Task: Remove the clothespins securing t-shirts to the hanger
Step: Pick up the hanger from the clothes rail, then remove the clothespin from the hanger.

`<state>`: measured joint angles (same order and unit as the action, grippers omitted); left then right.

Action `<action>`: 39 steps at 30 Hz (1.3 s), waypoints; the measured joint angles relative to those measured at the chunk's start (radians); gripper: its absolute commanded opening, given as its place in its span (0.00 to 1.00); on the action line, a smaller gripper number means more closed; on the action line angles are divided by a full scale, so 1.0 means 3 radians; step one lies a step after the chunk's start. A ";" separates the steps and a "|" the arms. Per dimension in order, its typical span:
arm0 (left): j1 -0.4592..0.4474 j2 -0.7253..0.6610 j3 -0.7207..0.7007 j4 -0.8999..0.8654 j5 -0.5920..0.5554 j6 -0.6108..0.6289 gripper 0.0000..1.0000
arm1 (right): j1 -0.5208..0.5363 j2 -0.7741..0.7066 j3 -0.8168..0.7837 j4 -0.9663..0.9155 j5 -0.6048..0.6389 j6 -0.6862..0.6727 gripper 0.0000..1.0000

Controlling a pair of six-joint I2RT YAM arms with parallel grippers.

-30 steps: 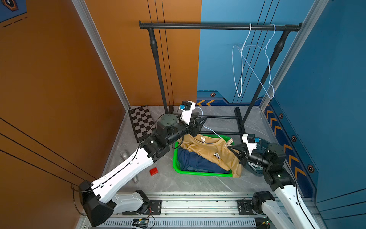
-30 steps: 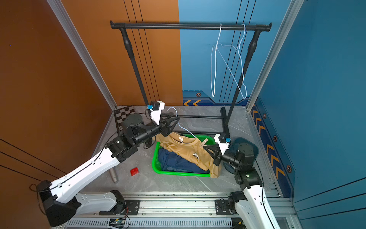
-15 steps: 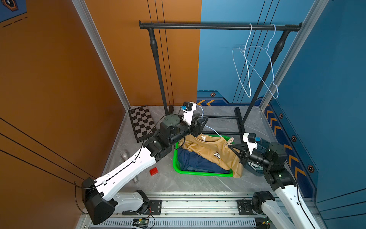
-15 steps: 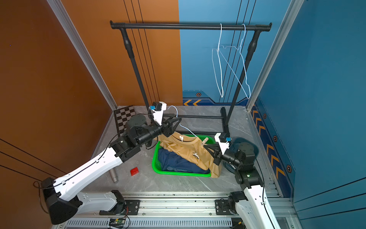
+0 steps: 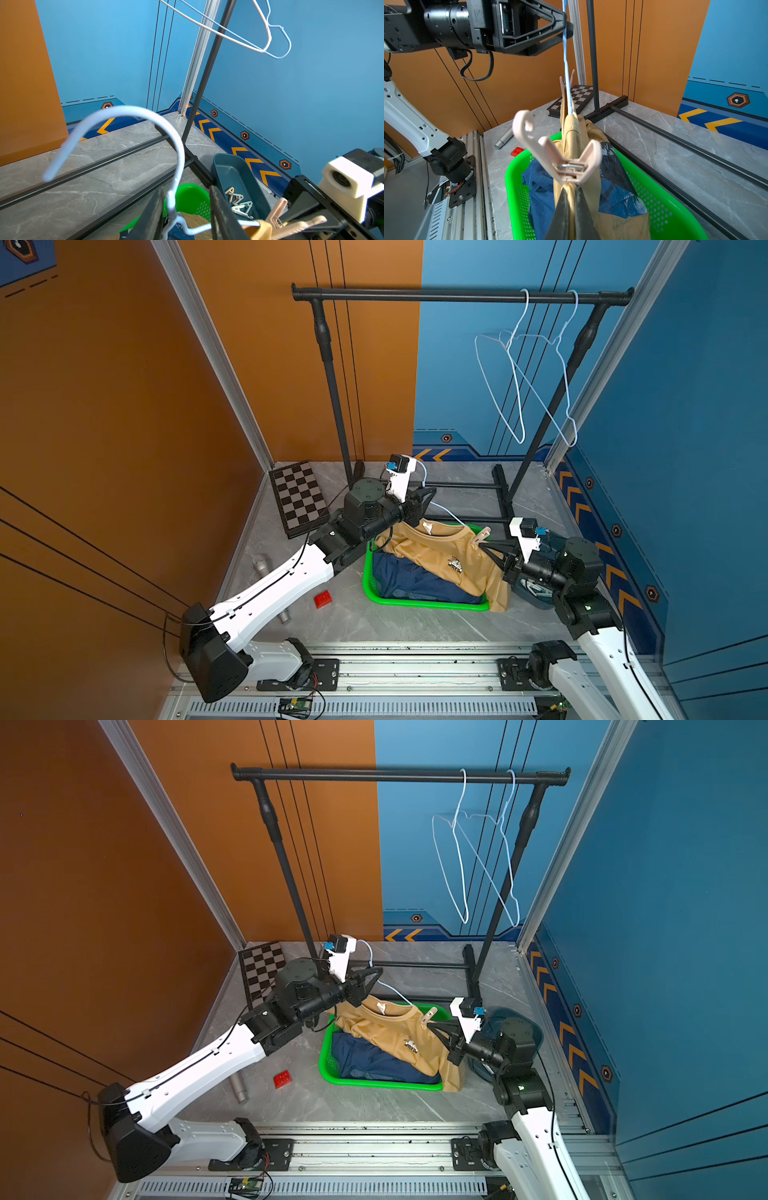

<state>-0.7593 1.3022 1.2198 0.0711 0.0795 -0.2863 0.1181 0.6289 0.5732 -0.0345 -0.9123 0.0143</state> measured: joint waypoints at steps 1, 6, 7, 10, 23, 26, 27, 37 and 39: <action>0.0000 0.0000 0.0003 0.0001 0.0001 -0.0008 0.27 | 0.0003 0.0001 0.0006 -0.0001 0.0000 0.0000 0.00; 0.0019 0.0000 0.0020 0.0003 -0.0001 -0.0022 0.11 | 0.0003 0.0020 0.0031 -0.0001 0.0000 -0.0013 0.00; 0.0025 0.0000 0.0024 0.0003 -0.0003 -0.0024 0.08 | 0.0003 0.0022 0.0032 -0.0003 0.0000 -0.0028 0.00; 0.0032 -0.0001 0.0024 0.0001 0.0004 -0.0009 0.00 | 0.0005 0.0031 0.0053 -0.0069 0.0003 -0.0085 0.33; 0.0041 -0.0338 0.0075 -0.0354 -0.0256 0.0453 0.00 | 0.0022 0.0174 0.0699 -0.0910 0.0271 -0.0682 0.96; 0.0041 -0.0504 0.0058 -0.0384 -0.0378 0.0584 0.00 | 0.0022 0.0271 0.0941 -0.1205 0.0346 -0.0862 0.97; 0.0041 -0.0566 0.0031 -0.0374 -0.0421 0.0618 0.00 | 0.0022 0.0308 0.1025 -0.1316 0.0364 -0.0931 0.97; -0.0072 -0.0791 -0.0403 -0.0220 -0.0660 0.0703 0.00 | 0.0125 0.0573 0.1495 -0.2192 0.0544 -0.1375 0.97; -0.0135 -0.0762 -0.0422 -0.0183 -0.0680 0.0696 0.00 | 0.0159 0.0618 0.1584 -0.2344 0.0594 -0.1455 0.97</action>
<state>-0.7998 1.0737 1.0931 0.0162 -0.1246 -0.0776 0.1658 0.8143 1.0485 -0.7376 -0.7341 -0.4221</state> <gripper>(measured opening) 0.068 0.970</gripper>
